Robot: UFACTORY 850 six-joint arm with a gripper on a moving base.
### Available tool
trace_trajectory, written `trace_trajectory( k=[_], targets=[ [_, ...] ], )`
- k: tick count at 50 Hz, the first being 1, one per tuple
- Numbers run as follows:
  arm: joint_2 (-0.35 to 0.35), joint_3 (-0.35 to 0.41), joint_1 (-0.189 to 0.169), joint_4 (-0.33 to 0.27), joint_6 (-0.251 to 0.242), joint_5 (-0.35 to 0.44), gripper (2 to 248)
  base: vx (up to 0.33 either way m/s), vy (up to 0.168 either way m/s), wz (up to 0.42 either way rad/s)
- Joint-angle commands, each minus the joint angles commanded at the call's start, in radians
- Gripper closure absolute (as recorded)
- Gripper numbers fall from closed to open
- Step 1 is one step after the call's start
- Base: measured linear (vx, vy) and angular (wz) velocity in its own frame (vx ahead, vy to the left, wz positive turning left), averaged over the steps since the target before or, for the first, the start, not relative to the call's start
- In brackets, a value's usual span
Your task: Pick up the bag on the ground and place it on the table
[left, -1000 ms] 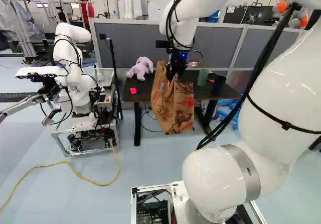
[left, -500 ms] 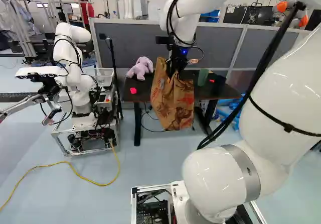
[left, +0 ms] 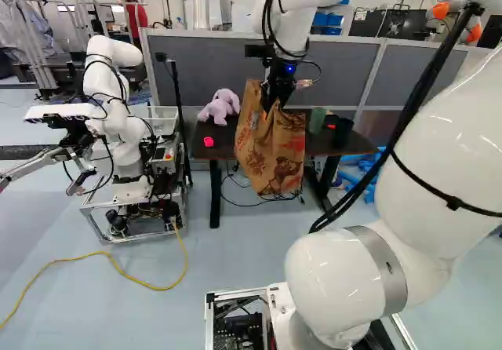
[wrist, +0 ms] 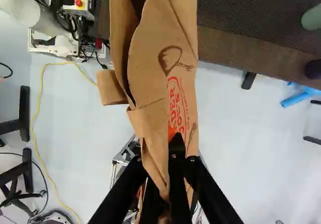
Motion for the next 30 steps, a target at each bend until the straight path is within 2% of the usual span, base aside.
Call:
trace_trajectory(
  k=[16, 30],
  targets=[
    [-0.024, -0.053, -0.011, 0.000, 0.000, -0.047, 229, 0.000, 0.000, 0.000],
    [-0.024, -0.053, -0.011, 0.000, 0.000, -0.047, 229, 0.077, -0.002, -0.008]
  ],
)
